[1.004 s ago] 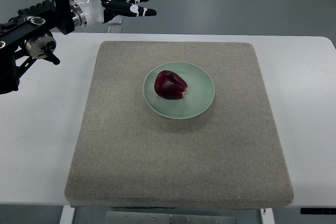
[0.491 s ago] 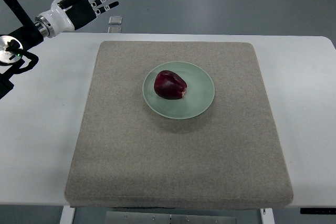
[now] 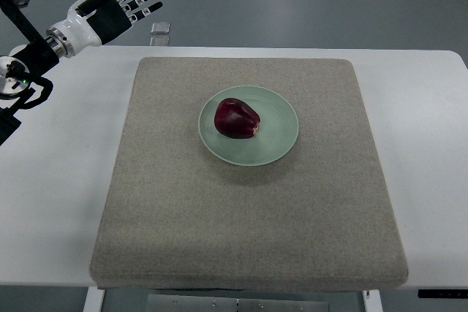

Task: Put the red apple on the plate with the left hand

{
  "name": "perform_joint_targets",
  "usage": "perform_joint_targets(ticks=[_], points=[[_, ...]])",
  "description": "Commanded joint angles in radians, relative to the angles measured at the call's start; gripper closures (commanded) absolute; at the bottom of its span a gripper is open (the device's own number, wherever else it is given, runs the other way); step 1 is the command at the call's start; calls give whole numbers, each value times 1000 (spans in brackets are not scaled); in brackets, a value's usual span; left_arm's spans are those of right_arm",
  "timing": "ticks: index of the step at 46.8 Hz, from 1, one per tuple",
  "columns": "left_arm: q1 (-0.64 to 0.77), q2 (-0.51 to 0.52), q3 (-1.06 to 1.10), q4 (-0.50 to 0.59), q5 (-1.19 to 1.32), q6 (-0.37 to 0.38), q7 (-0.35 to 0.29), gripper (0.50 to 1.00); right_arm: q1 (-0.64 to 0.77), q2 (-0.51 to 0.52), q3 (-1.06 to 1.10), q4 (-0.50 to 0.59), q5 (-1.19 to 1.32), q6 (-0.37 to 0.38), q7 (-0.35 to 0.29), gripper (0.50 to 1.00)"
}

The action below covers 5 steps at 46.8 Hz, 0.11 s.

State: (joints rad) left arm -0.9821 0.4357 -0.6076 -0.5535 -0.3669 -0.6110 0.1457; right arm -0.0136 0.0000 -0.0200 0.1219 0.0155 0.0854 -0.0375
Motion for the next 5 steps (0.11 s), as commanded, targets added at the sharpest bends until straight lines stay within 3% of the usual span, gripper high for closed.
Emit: perform_joint_targets(ticks=[1,5], points=[[0,1,0,0,0,0,0,500,0,0,0,7,0,2,-1,572],[0,1,0,3,0,0,0,500,0,0,0,7,0,2,-1,572]])
